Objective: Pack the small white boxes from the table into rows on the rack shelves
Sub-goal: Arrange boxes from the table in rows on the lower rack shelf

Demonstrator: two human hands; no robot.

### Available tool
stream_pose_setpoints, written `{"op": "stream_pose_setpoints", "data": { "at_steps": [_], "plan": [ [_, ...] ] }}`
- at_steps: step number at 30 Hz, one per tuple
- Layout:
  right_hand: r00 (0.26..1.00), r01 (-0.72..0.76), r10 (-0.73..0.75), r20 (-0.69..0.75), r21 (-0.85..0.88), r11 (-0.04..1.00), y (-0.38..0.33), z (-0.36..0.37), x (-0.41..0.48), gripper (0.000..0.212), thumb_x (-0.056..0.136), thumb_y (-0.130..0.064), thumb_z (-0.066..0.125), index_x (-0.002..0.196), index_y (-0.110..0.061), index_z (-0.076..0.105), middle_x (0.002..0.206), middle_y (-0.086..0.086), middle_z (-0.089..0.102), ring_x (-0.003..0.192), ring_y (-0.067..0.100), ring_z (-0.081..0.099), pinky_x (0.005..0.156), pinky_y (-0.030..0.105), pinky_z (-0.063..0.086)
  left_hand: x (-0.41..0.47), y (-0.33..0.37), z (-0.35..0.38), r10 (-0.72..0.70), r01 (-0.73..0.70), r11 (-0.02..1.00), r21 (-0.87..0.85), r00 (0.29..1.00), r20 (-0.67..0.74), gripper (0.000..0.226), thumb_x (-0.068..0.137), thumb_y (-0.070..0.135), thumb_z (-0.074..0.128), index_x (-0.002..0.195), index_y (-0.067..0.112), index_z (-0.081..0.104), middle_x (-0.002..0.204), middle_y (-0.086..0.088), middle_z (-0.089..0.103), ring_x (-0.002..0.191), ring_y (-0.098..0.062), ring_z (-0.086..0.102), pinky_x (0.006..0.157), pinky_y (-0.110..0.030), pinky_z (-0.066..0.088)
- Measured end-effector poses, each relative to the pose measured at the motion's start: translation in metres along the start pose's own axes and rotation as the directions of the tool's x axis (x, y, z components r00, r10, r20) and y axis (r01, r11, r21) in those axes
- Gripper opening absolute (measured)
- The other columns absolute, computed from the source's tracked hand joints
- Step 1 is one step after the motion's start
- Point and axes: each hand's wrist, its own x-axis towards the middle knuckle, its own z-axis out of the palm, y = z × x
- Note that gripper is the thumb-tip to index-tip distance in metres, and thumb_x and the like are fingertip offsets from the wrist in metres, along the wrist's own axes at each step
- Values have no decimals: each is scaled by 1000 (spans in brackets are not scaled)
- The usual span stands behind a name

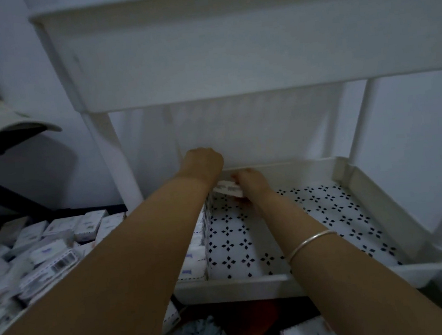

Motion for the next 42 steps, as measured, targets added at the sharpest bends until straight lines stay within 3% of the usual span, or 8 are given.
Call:
{"op": "stream_pose_setpoints", "data": {
  "at_steps": [2, 5, 8, 14, 21, 27, 32, 42],
  "plan": [
    [998, 36, -39, -48, -68, 997, -5, -6, -1, 17, 94, -15, 51, 102, -4, 61, 91, 11, 62, 75, 18, 59, 66, 19, 52, -5, -1, -1, 40, -38, 999, -30, 998, 45, 15, 91, 5, 56, 104, 3, 63, 109, -12, 64, 97, -24, 64, 70, -30, 45],
    [999, 51, -53, -3, -230, 972, -23, -13, -14, 35, 90, -17, 62, 121, 0, 61, 102, 17, 69, 88, 29, 69, 83, 39, 58, -23, -3, -11, 66, -59, 995, -86, 995, 81, 8, 92, 7, 55, 97, 6, 60, 105, -9, 63, 89, -23, 62, 68, -28, 43],
    [1000, -1, -2, -12, -244, 970, -41, -21, -45, 28, 89, -20, 60, 103, 5, 64, 79, 17, 70, 67, 30, 71, 75, 46, 60, -46, -1, -26, 88, -78, 991, -111, 992, 86, 7, 92, 9, 55, 98, 8, 58, 95, -5, 57, 88, -22, 59, 69, -28, 44],
    [955, -77, 158, 252, -305, 949, -45, -37, -115, 12, 87, 2, 62, 97, 7, 58, 104, 22, 65, 83, 23, 73, 72, 29, 61, -116, -4, -24, 209, -207, 963, -175, 978, -5, 19, 90, 12, 53, 106, 10, 63, 82, -2, 54, 71, -18, 52, 64, -31, 43],
    [939, 189, 98, 330, -731, 656, -26, -43, -160, 45, 96, -50, 49, 118, -13, 63, 108, -1, 64, 91, 12, 63, 69, 23, 51, -185, -17, 22, 347, -354, 893, -276, 935, -77, 43, 86, 7, 50, 127, 21, 55, 123, -2, 58, 105, -21, 57, 88, -39, 51],
    [906, 261, 24, 423, -603, 754, -9, -36, -173, 26, 97, -29, 56, 122, -22, 58, 118, 6, 64, 105, 19, 60, 92, 29, 45, -202, -14, 42, 427, -432, 902, -18, 897, -118, 75, 87, 12, 53, 153, 12, 18, 157, -6, 25, 141, -18, 29, 119, -35, -4],
    [903, 306, 16, 429, -669, 677, -3, -33, -176, 28, 96, -33, 58, 123, -27, 57, 124, 5, 59, 115, 21, 56, 98, 27, 39, -205, -14, 40, 422, -429, 903, -26, 896, -140, 71, 86, 15, 52, 151, 9, 23, 151, -6, 37, 136, -18, 39, 119, -37, -6],
    [947, 309, -148, 285, -680, 665, -7, -39, -184, 32, 100, -30, 47, 129, -19, 55, 121, 2, 63, 105, 17, 62, 90, 33, 50, -237, 6, 12, 244, -444, 733, -515, 879, -411, 28, 89, 14, 46, 108, 28, 60, 110, 8, 60, 95, -15, 57, 78, -33, 49]
  ]
}}
